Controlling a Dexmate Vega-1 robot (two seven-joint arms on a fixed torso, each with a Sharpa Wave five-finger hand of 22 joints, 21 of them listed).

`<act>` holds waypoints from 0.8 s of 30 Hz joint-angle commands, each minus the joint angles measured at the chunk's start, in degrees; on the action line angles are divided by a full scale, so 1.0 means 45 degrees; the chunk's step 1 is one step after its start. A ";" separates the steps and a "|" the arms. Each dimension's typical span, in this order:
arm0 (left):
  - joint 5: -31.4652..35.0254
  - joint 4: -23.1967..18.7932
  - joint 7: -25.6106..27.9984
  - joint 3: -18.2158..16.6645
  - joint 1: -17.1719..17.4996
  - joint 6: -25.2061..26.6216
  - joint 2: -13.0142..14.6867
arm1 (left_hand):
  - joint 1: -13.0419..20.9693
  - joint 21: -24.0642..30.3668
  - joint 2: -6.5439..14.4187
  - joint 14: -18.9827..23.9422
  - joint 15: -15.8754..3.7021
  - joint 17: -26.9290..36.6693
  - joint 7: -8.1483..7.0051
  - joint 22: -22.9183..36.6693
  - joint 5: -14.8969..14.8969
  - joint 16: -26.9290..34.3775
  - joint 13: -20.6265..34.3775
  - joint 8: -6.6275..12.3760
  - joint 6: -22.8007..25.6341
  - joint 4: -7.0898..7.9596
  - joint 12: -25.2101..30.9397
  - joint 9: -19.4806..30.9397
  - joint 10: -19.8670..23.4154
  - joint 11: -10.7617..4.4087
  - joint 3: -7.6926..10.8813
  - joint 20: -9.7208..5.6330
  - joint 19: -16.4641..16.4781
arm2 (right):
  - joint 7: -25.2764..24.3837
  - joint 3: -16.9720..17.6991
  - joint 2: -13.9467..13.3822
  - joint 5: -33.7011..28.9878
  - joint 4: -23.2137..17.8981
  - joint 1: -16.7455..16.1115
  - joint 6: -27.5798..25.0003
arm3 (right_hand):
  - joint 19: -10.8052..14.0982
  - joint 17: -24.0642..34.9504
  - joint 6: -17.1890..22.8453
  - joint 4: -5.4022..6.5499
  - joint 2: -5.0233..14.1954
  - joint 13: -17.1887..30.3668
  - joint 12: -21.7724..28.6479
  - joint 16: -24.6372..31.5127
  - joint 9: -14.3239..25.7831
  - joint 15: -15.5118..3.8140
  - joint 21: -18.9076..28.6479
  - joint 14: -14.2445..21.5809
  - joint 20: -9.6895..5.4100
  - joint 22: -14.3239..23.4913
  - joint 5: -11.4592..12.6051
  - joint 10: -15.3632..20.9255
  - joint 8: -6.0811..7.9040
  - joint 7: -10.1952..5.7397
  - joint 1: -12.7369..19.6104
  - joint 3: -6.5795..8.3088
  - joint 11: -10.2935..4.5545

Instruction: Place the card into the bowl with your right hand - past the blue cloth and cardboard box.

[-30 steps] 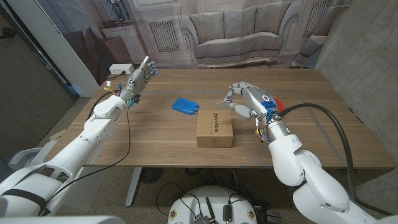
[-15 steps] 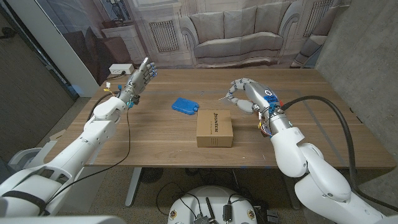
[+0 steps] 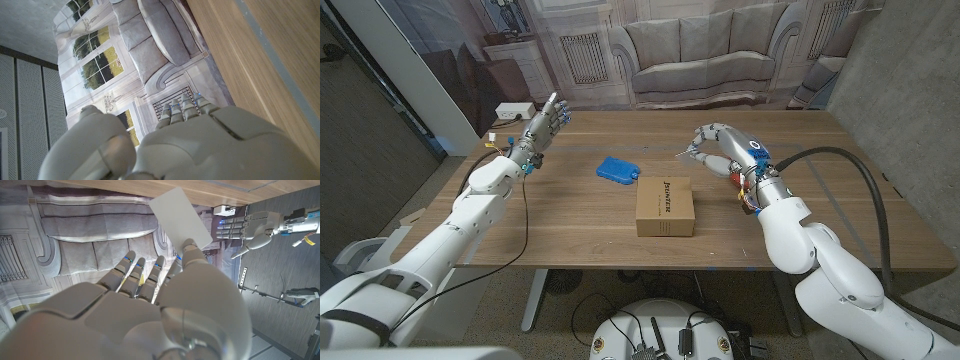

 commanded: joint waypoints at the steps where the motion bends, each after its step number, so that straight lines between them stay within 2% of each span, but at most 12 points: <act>1: 0.0002 -0.0291 0.0115 -0.0084 0.0188 0.0005 0.0128 | 0.0100 0.0060 -0.0036 -0.0140 0.0071 0.0043 0.0104 0.0045 -0.0047 0.0042 0.0070 0.0036 -0.0049 -0.0022 0.0012 0.0046 0.0002 0.0032 -0.0065 -0.0956 -0.0010 | -0.0324 0.0175 -0.0248 0.0492 0.0153 0.0188 -0.0284 | 0.0097 0.0030 0.0052 -0.0018 0.0125 0.0003 -0.0035 -0.0004 0.0082 -0.1329 -0.0061 0.0114 -0.1163 0.0034 -0.0017 0.0029 0.0123 0.0038 0.0002 -0.0055 0.0032; 24: -0.0039 -0.0971 0.0308 -0.0304 0.0676 0.0050 0.0511 | 0.0143 0.0035 -0.0021 -0.0158 0.0090 0.0044 0.0103 0.0043 -0.0066 0.0046 0.0071 0.0009 -0.0140 -0.0035 0.0001 0.0046 -0.0046 0.0030 -0.0078 -0.0860 -0.0077 | -0.1078 0.0540 -0.0594 0.1162 0.0637 0.0484 -0.0695 | 0.0125 -0.0004 0.0055 -0.0015 0.0147 0.0007 -0.0050 -0.0026 0.0089 -0.1333 -0.0102 0.0148 -0.1155 0.0033 -0.0032 0.0079 0.0141 0.0043 -0.0021 -0.0066 0.0033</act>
